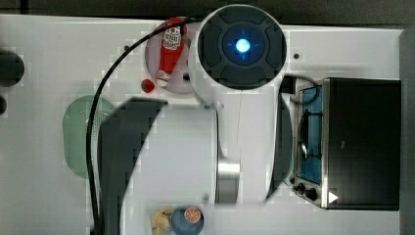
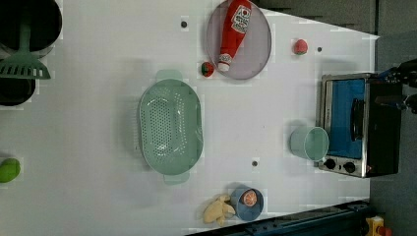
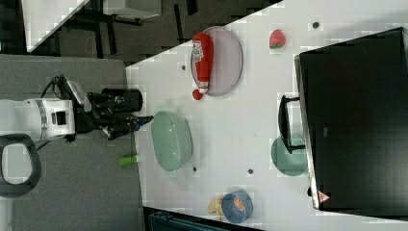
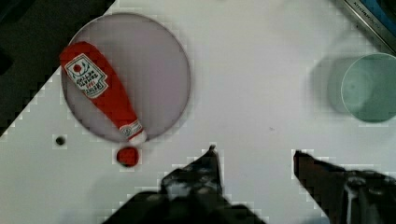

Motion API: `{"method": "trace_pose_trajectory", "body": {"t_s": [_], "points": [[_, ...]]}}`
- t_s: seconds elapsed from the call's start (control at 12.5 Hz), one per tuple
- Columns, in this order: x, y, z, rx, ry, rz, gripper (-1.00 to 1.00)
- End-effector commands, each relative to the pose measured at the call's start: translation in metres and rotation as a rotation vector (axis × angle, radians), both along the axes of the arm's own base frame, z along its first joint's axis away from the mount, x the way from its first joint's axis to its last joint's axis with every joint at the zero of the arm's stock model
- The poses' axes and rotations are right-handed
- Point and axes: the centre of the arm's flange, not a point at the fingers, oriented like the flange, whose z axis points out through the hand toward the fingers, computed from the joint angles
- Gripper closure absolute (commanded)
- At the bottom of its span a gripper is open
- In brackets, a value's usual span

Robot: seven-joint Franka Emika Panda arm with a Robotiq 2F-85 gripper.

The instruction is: Drag strainer left to right.

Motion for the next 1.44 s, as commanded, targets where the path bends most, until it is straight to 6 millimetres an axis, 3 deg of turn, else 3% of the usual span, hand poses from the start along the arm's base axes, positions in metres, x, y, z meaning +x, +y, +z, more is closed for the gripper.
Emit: {"method": "trace_pose_trajectory", "body": {"t_s": [0.08, 0.24, 0.4, 0.72, 0.88, 1.12, 1.44], "points": [[-0.196, -0.026, 0.115, -0.034, -0.067, 0.002, -0.59], [-0.195, -0.023, 0.113, -0.037, -0.064, 0.008, -0.99], [-0.19, -0.001, 0.104, -0.041, -0.041, 0.048, -1.0], [-0.167, 0.091, 0.063, -0.093, -0.01, 0.171, -1.0], [-0.152, 0.143, 0.033, -0.128, -0.028, 0.175, -1.0], [-0.135, 0.219, -0.027, -0.142, -0.033, 0.092, -1.0], [-0.115, 0.292, -0.117, -0.074, -0.008, -0.167, -1.0]]}}
